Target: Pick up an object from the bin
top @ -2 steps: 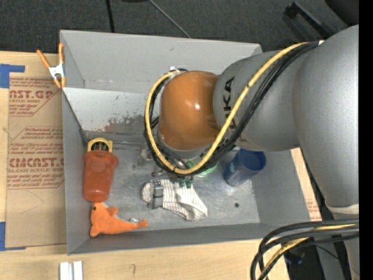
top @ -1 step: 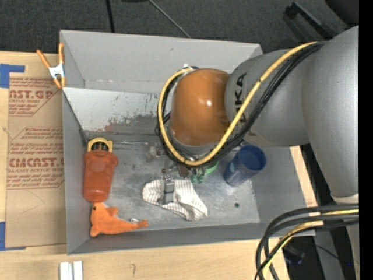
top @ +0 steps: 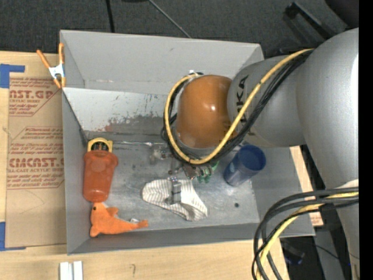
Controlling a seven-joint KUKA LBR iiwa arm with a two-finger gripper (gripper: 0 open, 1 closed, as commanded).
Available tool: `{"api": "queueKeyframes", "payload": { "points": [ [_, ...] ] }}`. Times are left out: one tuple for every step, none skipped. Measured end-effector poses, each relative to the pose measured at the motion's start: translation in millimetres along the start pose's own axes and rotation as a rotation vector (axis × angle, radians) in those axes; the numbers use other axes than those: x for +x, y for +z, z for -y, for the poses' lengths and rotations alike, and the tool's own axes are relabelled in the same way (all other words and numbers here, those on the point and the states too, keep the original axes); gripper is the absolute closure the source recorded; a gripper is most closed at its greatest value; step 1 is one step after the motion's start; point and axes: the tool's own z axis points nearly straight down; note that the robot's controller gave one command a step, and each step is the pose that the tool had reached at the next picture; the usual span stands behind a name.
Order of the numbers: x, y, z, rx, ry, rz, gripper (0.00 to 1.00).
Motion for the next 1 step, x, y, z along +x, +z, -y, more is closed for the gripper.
{"api": "queueKeyframes", "payload": {
  "points": [
    [15.2, 23.4, 9.6, -0.002, 0.034, -0.007, 0.0]
  ]
}}
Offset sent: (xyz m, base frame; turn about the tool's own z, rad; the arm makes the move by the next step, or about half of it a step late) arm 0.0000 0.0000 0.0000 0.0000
